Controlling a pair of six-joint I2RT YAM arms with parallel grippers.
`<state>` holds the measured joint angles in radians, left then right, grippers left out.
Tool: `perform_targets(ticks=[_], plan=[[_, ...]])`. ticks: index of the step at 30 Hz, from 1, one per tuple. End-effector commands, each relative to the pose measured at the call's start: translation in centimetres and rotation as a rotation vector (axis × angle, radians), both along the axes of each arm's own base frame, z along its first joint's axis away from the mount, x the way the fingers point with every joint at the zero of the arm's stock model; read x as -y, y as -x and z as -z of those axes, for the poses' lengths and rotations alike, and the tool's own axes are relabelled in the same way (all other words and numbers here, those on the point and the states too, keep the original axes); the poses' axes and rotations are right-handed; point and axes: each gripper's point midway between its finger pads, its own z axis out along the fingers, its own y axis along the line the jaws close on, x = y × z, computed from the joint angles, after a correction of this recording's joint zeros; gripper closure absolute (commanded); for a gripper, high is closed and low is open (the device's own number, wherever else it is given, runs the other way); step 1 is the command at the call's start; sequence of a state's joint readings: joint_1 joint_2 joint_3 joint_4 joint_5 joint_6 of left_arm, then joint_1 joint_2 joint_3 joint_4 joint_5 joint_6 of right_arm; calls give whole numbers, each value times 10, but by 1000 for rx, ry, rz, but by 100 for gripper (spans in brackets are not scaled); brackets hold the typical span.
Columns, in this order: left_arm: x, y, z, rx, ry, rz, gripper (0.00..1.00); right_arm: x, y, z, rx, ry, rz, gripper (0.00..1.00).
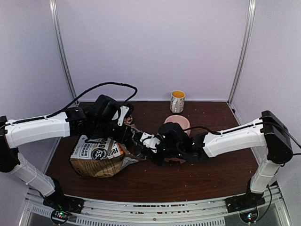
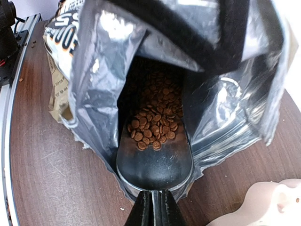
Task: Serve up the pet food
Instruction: Collect the pet food from the pet food bag.
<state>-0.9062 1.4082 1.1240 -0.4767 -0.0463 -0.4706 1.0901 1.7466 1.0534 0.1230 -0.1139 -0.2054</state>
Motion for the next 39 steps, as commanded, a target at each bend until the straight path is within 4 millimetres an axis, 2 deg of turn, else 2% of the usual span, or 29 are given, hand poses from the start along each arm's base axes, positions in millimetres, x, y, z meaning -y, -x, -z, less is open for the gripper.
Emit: perform_targets(ticks=[1,15,26,29,39], plan=[[26,-14,-75,171,193,19,100,7,-7,-32,63,-51,41,100],[5,-14,-67,186,170,-47,100,14,-11,-57,106,-95,69,100],[9,-16,-71,207,181,-41,100,39,-15,-68,158,-137,157,100],[10,-18,-71,210,184,-41,100,44,-15,-66,169,-158,171,100],[10,-18,-71,199,194,-51,100,50,-14,-71,214,-310,200,100]])
